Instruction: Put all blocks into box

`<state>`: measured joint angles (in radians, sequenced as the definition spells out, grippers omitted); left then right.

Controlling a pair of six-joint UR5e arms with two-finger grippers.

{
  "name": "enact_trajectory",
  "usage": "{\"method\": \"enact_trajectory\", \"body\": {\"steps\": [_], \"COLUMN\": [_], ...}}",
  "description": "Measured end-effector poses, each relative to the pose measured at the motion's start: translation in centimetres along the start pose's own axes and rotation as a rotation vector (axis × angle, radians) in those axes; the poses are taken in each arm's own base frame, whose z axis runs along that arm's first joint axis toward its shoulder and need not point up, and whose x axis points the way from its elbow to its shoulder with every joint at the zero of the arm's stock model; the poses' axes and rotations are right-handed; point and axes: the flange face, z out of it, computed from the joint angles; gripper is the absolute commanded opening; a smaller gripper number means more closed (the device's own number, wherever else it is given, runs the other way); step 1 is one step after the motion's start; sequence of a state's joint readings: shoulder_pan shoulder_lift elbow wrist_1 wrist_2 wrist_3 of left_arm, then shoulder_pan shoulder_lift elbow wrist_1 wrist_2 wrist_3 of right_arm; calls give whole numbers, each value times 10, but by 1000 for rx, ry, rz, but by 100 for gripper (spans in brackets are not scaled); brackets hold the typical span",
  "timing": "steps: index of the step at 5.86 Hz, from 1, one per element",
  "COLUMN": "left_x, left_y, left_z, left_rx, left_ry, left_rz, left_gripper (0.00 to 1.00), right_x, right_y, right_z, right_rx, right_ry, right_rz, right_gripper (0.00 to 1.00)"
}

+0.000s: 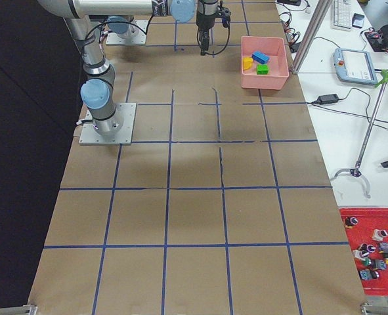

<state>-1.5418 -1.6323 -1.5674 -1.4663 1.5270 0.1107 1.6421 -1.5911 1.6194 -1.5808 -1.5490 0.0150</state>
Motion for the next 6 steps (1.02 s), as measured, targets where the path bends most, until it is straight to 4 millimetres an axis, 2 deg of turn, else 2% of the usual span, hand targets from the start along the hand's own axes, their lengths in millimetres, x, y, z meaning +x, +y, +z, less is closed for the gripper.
{"method": "enact_trajectory", "body": {"steps": [2,6], "left_x": [2,-1], "left_y": [14,14], "left_z": [-8,-13], "left_rx": [-14,-12], "left_ry": [-2,-36], "left_rz": [3,5], "left_gripper": [100,100], "right_x": [-1,-2], "right_y": [1,3], "right_z": [-4,-3], "right_rx": [13,11], "right_ry": [1,2], "right_rz": [2,-11], "right_gripper": [100,100]}}
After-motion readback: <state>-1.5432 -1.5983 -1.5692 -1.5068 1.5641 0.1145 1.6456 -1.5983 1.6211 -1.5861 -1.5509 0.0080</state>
